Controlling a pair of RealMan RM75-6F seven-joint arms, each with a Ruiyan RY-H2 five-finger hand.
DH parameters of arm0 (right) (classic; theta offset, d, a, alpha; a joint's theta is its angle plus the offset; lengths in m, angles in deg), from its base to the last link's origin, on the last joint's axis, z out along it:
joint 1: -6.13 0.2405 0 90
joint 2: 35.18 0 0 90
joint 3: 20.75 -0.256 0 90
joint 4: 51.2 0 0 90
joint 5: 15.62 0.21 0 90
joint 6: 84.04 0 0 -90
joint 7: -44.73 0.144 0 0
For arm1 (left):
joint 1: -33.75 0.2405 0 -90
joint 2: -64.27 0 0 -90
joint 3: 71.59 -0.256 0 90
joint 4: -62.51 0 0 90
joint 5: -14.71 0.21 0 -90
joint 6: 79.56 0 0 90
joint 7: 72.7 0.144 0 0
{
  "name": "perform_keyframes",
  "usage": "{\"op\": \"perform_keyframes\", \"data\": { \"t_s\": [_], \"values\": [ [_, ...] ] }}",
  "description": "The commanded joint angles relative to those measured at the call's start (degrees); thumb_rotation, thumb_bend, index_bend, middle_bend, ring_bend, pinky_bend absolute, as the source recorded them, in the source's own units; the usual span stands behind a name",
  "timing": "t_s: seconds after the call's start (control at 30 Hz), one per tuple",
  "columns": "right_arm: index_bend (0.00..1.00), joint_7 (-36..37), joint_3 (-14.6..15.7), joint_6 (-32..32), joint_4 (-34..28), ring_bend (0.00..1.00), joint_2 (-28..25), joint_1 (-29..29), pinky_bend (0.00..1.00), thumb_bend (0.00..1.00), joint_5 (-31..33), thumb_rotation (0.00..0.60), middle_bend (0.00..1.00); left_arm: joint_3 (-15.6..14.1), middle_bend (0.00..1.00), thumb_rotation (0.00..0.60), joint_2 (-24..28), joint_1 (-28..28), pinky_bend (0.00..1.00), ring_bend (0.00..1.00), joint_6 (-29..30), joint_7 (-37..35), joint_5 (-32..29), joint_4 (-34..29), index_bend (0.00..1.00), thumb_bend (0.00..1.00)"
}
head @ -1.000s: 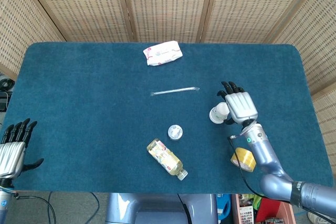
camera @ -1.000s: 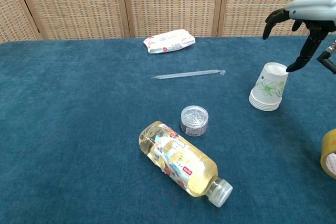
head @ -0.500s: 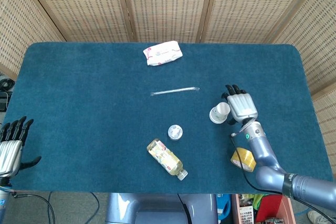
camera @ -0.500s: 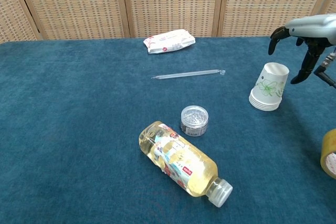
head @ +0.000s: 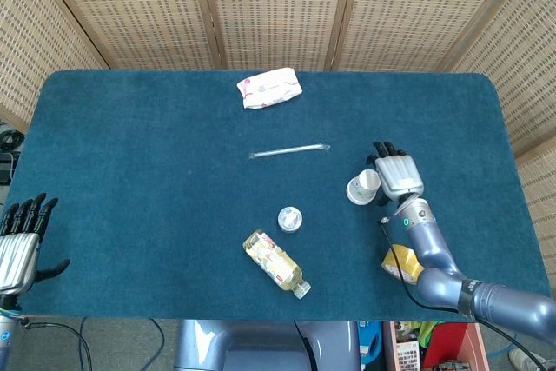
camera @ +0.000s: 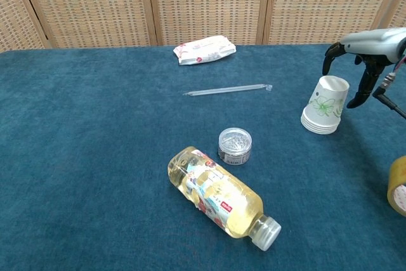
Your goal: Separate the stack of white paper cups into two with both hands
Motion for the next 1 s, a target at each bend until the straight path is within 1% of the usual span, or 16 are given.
{"op": "perform_keyframes", "data": {
  "t_s": [0.03,0.17,0.3,0.37,0.47,0.63,0.7,0.77,0.83,0.93,1.0],
  "values": [
    [0.31,0.03,0.46,0.58,0.84,0.00,0.58,0.48,0.25,0.13,0.62,0.600,0.14,0.04,0.00,0.600,0.00,-0.01,0.00,0.00,0.05,0.01,-0.03,-0.02,0.00,0.17],
    [0.33,0.00,1.08,1.13,2.35,0.00,1.64,1.14,0.26,0.14,1.62,0.600,0.15,0.03,0.00,0.600,-0.01,0.06,0.00,0.00,0.16,0.04,-0.10,0.02,0.00,0.17],
    [0.37,0.25,1.38,0.98,2.91,0.03,2.13,1.46,0.31,0.16,1.84,0.600,0.20,-0.01,0.00,0.600,-0.15,-0.01,0.00,0.00,0.00,0.13,-0.15,0.18,0.00,0.17],
    [0.41,0.41,1.44,0.36,3.05,0.07,2.36,1.47,0.35,0.17,1.46,0.600,0.24,0.01,0.00,0.600,-0.27,-0.06,0.00,0.00,-0.03,0.09,-0.13,0.25,0.00,0.17],
    [0.49,0.84,1.28,-1.04,3.42,0.17,2.88,1.35,0.44,0.18,0.80,0.600,0.33,0.01,0.00,0.600,-0.42,-0.17,0.00,0.00,0.00,0.17,0.12,0.27,0.00,0.17],
    [0.65,2.49,0.87,-3.42,3.72,0.39,3.56,0.62,0.63,0.19,-1.63,0.600,0.54,-0.03,0.00,0.600,-0.68,-0.25,0.00,0.00,-0.08,0.21,0.17,0.38,0.00,0.17],
    [0.71,3.65,0.58,-4.28,3.62,0.45,3.55,0.09,0.69,0.20,-2.91,0.600,0.59,-0.04,0.00,0.600,-0.75,-0.26,0.00,0.00,-0.09,0.24,0.18,0.41,0.00,0.18],
    [0.74,4.59,0.46,-5.01,3.46,0.49,3.41,-0.44,0.73,0.20,-4.22,0.600,0.62,-0.04,0.00,0.600,-0.81,-0.25,0.00,0.00,-0.02,0.15,0.24,0.46,0.00,0.18],
    [0.76,5.37,0.24,-5.32,3.00,0.51,3.04,-0.88,0.75,0.21,-4.80,0.600,0.64,-0.01,0.00,0.600,-0.84,-0.26,0.00,0.00,0.02,0.14,0.24,0.50,0.00,0.18],
    [0.76,9.01,-1.27,-5.90,1.39,0.51,2.35,-2.07,0.75,0.21,-5.68,0.600,0.64,0.05,0.00,0.600,-0.98,-0.24,0.00,0.00,0.29,-0.19,0.54,0.64,0.00,0.18],
    [0.76,13.19,-2.79,-5.40,-0.24,0.51,1.55,-3.18,0.75,0.21,-6.24,0.600,0.64,0.06,0.00,0.600,-1.17,-0.24,0.00,0.00,0.48,-0.66,0.91,0.86,0.00,0.18]
  ]
}}
